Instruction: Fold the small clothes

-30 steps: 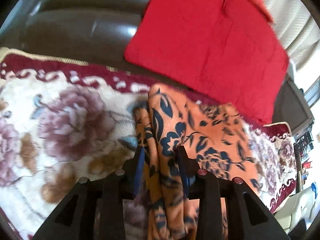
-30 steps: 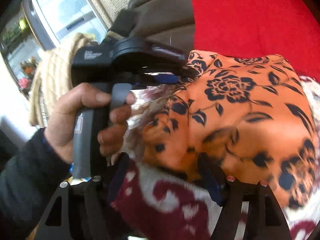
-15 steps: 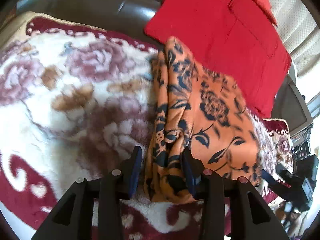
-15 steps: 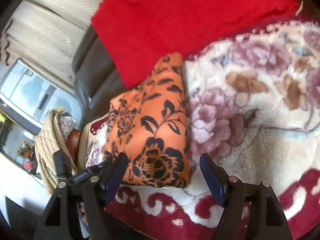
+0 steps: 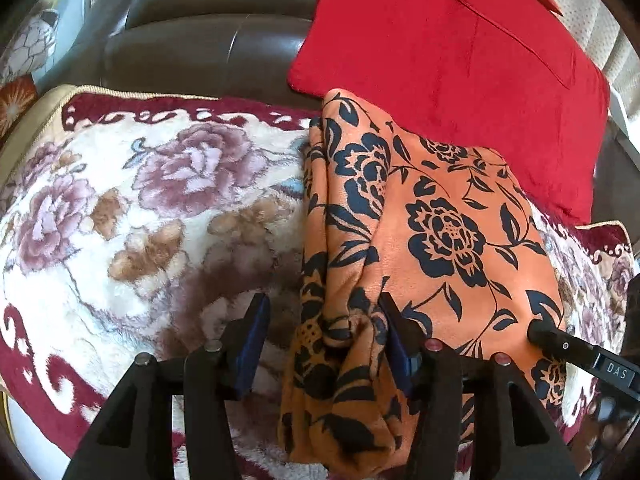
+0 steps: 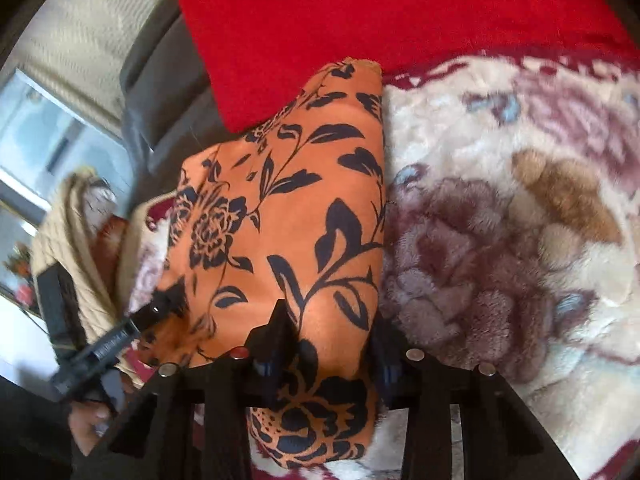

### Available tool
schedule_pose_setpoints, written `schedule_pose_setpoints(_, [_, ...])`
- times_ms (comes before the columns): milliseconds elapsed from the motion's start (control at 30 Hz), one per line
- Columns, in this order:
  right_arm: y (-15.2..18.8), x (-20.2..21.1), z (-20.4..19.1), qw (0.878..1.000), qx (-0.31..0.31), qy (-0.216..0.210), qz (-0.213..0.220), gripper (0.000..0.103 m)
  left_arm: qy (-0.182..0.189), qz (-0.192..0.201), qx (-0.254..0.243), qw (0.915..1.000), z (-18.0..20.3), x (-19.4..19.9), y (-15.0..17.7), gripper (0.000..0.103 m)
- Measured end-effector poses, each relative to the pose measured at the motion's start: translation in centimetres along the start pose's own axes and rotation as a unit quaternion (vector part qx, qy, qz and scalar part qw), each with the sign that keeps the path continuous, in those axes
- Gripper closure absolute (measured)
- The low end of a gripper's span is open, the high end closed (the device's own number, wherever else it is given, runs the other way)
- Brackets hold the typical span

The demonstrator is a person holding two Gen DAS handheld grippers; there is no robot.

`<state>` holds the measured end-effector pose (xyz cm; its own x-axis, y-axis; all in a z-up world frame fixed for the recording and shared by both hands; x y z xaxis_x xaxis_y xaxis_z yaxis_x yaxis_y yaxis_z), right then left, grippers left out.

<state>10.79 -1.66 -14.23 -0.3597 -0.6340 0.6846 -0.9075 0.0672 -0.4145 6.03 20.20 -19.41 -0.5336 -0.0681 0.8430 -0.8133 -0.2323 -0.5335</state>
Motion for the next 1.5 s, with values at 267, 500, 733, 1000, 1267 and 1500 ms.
schedule_pose_setpoints(267, [-3.3,1.5,1.1,0.998,-0.039,-0.029,0.041,0.041,0.005,0.005,-0.01,0.9999,0.1,0.2,0.0,0.046])
schedule_pose_setpoints(500, [-6.8,-3.0,2.1,0.998,-0.049,-0.036,-0.028,0.063,0.008,0.004,-0.006,0.9999,0.0,-0.3,0.2,0.045])
schedule_pose_setpoints(733, [-5.8,-1.7,1.2,0.999,-0.034,-0.005,0.002,0.05,0.011,0.001,-0.006,0.9999,-0.3,-0.3,0.3,0.043])
schedule_pose_setpoints(1000, [-0.6,-1.0,0.3,0.999,-0.022,-0.043,-0.023,0.043,0.034,-0.006,0.0,0.9994,-1.4,1.4,2.5,0.043])
schedule_pose_setpoints(1267, [0.4,-1.0,0.0,0.999,-0.021,-0.022,-0.016,0.052,0.02,-0.013,0.005,0.9997,-1.4,1.1,2.8,0.044])
schedule_pose_setpoints(1500, [1.9,0.1,-0.5,0.999,-0.02,-0.033,-0.014,0.037,0.018,-0.008,0.005,0.9998,-1.3,1.1,3.1,0.044])
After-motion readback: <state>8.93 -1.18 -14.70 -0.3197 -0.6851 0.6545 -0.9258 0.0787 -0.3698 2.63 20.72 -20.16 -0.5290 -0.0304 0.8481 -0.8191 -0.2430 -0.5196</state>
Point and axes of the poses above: each gripper's, at about its wrist camera, not at the fingertips, and x roughly against the way its jaws point, z to its right, y to its underside, the point moved 8 cm from there along -x, roughly the way its jaws point, and after that the axes turned 8 degrees about -y, right-handed, at the moved point
